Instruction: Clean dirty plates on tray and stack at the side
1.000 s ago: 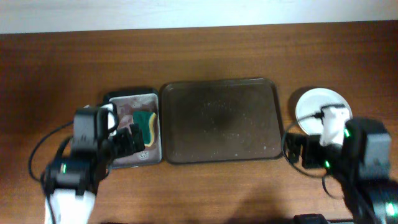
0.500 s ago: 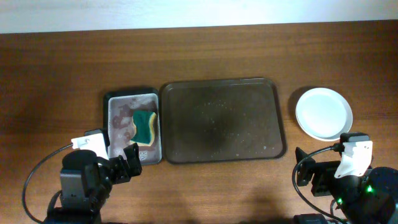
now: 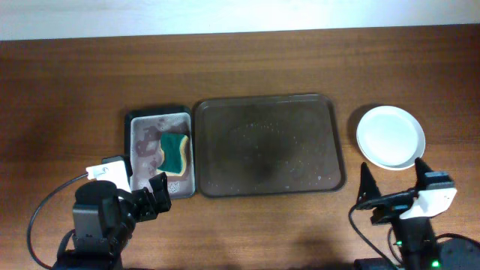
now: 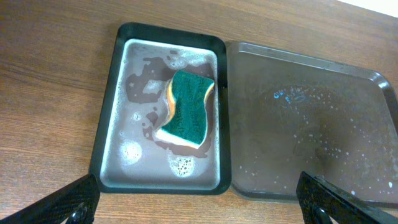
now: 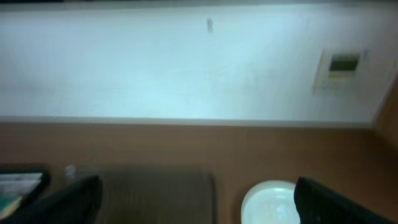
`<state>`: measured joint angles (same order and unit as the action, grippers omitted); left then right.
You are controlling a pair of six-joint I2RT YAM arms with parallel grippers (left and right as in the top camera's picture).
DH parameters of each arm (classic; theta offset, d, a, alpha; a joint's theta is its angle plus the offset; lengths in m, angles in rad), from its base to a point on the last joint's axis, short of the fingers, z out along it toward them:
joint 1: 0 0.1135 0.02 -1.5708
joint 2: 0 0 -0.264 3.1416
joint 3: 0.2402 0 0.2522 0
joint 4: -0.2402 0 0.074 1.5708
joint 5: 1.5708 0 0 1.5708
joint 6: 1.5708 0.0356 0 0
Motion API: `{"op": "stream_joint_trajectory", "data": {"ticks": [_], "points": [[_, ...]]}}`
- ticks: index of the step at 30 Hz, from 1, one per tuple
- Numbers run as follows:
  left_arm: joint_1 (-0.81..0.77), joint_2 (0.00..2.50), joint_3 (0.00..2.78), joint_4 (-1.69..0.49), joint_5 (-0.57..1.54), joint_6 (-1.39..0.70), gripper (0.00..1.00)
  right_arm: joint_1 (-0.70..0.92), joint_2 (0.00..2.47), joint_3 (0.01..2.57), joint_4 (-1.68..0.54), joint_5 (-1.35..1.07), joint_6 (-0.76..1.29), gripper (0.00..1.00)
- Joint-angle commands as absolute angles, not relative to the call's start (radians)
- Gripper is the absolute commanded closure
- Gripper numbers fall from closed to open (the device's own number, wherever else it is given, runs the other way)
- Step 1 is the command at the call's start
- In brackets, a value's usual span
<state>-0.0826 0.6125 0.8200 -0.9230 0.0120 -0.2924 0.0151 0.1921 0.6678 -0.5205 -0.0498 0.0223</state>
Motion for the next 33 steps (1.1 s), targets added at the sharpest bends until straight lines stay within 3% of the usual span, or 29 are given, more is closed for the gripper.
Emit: {"op": "stream_joint_trajectory", "data": {"ticks": [1,7,11,16,33], "points": [[-0.078,0.609,0.812,-0.92,0.019,-0.291,0.01,0.022,0.055,0.452,-0.321,-0.06,0.019,0.01],[-0.078,0.609,0.812,-0.92,0.019,-0.291,0.01,0.022,0.004,0.164,0.051,-0.078,0.019,0.01],[-0.078,0.609,0.812,-0.92,0.019,-0.291,0.01,0.021,0.004,0.043,0.123,-0.074,0.018,0.01],[-0.078,0.609,0.812,-0.92,0.019,-0.291,0.0,0.022,0.004,0.006,-0.079,-0.073,0.015,0.01],[-0.078,0.609,0.812,-0.92,0.019,-0.291,0.01,0.021,0.006,0.006,-0.072,-0.074,0.015,0.01]]}}
